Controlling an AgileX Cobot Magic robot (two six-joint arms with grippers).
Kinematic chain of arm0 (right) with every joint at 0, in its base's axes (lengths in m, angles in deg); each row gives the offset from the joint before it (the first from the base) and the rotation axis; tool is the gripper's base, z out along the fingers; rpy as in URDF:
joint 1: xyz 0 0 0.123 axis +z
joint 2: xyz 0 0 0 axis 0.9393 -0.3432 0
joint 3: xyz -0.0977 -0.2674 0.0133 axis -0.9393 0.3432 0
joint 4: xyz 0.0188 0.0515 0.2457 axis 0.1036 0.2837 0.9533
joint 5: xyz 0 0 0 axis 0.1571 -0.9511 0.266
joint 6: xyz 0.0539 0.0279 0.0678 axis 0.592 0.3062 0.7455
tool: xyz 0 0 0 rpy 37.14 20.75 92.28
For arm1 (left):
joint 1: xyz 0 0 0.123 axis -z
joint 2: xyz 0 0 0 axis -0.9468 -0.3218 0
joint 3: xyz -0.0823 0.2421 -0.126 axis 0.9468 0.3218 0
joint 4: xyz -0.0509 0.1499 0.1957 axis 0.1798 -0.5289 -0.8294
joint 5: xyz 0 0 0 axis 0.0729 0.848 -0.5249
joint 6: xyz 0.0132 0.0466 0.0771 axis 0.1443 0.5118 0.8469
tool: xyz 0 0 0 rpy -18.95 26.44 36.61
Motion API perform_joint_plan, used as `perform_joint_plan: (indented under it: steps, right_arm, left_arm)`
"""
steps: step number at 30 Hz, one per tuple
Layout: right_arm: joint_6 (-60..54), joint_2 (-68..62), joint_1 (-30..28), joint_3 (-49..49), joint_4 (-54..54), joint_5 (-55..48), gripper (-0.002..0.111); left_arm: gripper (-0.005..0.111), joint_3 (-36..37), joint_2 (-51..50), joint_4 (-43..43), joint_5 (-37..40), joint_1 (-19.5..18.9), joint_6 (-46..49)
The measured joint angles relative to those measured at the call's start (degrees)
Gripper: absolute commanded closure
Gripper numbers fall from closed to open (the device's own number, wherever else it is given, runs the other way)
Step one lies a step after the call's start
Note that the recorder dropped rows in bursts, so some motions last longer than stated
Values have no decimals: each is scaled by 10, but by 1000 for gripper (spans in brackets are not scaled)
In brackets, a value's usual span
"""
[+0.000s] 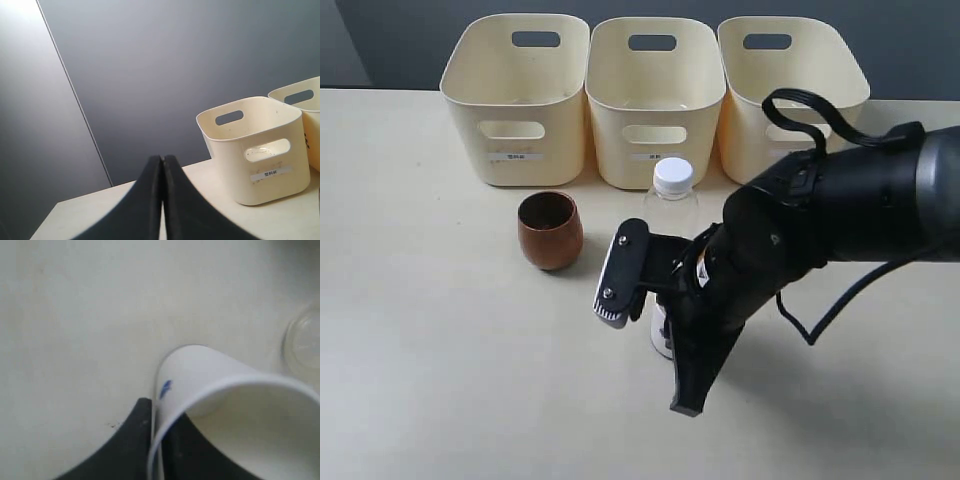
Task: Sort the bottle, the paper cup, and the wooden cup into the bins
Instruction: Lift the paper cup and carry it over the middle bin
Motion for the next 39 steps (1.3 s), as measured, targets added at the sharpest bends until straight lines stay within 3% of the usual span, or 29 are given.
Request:
perform_joint_plan:
  steps: [8,14,20,24,29,39]
  right_arm:
    - [-5,13,2,0,-17,15,109]
    - [-5,146,17,0,-19,69,109]
    - [7,260,17,0,-19,292,109]
    - [8,230,2,0,12,409,109]
    - [8,153,-65,-16,98,502,109]
    - [8,4,-146,-157,134,455,109]
  left_arm:
    - [107,0,0,0,0,0,0]
    - [107,0,0,0,0,0,0]
    - [107,0,0,0,0,0,0]
    - [107,0,0,0,0,0,0]
    - [107,0,0,0,0,0,0]
    - [107,0,0,0,0,0,0]
